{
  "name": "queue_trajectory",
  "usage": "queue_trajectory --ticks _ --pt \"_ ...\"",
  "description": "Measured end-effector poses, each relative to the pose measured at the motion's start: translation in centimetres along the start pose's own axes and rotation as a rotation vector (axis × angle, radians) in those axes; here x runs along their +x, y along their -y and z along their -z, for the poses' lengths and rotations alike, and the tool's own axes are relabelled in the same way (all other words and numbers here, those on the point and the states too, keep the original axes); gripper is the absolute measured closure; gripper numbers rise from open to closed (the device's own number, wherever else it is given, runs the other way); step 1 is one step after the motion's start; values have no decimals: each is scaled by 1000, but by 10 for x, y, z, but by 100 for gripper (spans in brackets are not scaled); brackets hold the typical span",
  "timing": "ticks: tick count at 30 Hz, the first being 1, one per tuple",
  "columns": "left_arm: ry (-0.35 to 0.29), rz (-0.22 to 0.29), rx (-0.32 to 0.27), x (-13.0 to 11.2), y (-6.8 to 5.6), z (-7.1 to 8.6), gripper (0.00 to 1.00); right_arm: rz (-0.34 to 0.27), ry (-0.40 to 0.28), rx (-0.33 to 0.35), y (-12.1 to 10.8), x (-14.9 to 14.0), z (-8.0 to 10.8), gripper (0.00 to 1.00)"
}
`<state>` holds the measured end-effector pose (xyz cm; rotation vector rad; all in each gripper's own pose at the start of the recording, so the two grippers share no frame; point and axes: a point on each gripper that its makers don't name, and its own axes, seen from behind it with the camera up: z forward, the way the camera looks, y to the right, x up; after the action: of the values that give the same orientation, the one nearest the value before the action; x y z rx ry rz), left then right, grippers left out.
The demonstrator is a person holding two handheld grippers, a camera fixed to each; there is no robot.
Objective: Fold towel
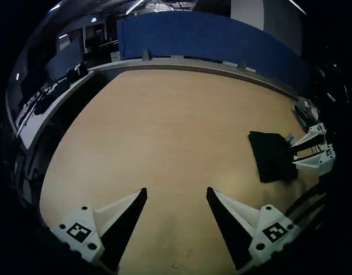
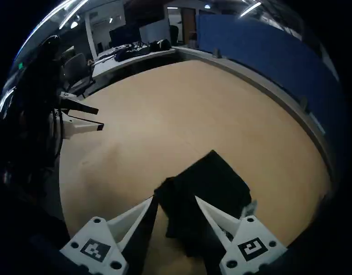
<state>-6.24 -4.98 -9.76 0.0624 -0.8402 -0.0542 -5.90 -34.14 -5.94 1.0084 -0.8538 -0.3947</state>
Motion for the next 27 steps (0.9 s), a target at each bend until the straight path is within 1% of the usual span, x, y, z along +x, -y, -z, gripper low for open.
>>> queue_trajectory --ticks 4,7,9,12,18,23,27 --pt "1 -6 -6 0 -5 -1 3 -28 7 -33 -14 -16 12 47" --pt "2 -11 -10 0 -8 -2 3 -52 11 -53 -22 -27 20 42" --pt "2 -15 -13 0 -10 -2 3 -67 14 -65 -26 -34 25 41" --pt "3 -21 -16 1 -14 -2 3 -84 21 -81 -31 -45 30 34" --pt "2 -26 -20 4 -18 -2 3 -98 26 -97 -34 -57 34 23" --pt "-1 -24 -22 6 -21 -2 3 -105 38 -103 -33 -67 35 22" --pt "-1 -25 -23 6 -21 -2 3 -119 55 -102 -31 -81 33 22"
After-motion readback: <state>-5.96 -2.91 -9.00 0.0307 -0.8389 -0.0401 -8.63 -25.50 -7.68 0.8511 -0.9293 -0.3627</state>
